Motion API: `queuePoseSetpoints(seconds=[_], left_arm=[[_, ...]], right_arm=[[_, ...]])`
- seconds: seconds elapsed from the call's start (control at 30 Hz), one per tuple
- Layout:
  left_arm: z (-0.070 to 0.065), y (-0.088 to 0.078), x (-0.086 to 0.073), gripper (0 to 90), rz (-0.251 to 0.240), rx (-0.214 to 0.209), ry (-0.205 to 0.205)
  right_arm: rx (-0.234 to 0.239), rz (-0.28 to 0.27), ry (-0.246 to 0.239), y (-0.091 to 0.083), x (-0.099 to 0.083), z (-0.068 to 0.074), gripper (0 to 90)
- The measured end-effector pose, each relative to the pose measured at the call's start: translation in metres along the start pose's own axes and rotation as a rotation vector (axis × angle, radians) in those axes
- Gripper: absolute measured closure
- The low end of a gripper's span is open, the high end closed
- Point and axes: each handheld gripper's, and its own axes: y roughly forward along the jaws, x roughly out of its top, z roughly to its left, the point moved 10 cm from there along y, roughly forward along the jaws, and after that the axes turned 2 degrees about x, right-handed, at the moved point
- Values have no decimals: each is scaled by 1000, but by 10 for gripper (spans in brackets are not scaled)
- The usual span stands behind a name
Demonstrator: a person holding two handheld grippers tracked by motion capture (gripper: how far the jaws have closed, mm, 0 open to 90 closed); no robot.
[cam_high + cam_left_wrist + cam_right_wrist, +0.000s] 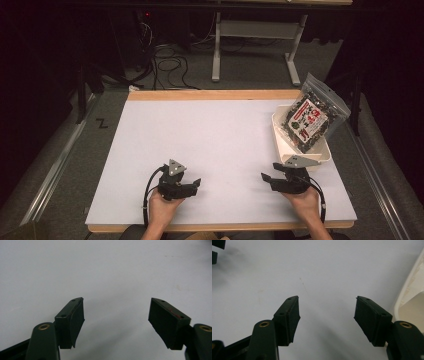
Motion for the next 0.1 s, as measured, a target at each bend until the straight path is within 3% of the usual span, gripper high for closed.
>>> queuePoseSetpoints(seconds=[0.1], left_arm=[[-1,1,0,292,2,-2,7]], right_arm=[[-7,4,-1,0,-3,-1,373]])
